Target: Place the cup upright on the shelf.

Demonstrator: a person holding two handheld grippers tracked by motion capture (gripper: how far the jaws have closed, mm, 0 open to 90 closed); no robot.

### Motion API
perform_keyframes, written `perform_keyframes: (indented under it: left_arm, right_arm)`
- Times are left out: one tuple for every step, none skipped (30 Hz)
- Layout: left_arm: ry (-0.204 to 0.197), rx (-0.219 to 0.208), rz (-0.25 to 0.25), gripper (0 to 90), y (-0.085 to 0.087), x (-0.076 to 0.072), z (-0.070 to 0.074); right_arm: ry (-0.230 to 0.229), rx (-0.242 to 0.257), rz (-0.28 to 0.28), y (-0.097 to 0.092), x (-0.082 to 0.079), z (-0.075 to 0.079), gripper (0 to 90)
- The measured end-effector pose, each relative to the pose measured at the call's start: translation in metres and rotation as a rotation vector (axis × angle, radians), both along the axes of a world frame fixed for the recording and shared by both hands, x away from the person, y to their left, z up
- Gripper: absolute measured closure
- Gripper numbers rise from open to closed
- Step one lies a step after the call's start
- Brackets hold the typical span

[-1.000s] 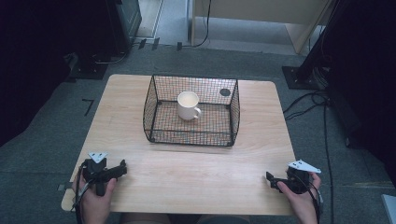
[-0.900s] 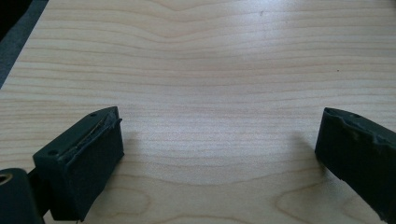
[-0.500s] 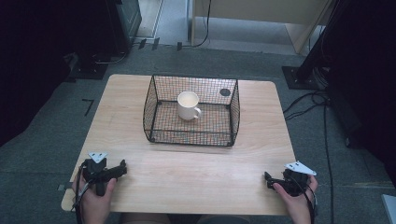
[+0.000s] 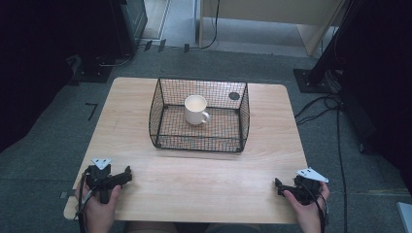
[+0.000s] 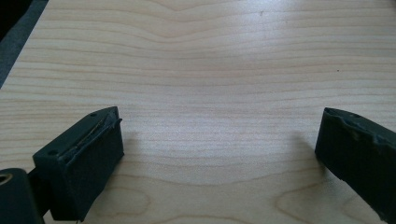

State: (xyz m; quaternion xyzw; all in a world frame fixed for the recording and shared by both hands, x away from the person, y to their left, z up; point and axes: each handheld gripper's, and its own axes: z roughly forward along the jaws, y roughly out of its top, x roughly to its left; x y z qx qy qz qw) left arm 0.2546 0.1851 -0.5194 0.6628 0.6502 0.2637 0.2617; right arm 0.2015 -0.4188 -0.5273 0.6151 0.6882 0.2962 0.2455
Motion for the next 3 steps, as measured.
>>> perform_keyframes:
  left_arm:
    - [0.000,0.001,-0.001,1.1,0.0000,0.0002,0.0000]
    - [0.000,0.001,-0.001,1.1,-0.0001,0.0002,0.0000]
    - [0.000,0.001,-0.001,1.1,-0.0001,0.0002,0.0000]
  right_arm:
    - [0.000,0.000,0.000,0.0000,0.0000,0.0000,0.0]
    - [0.000,0.000,0.000,0.0000,0.0000,0.0000,0.0]
    - [0.000,0.000,0.000,0.0000,0.0000,0.0000,0.0]
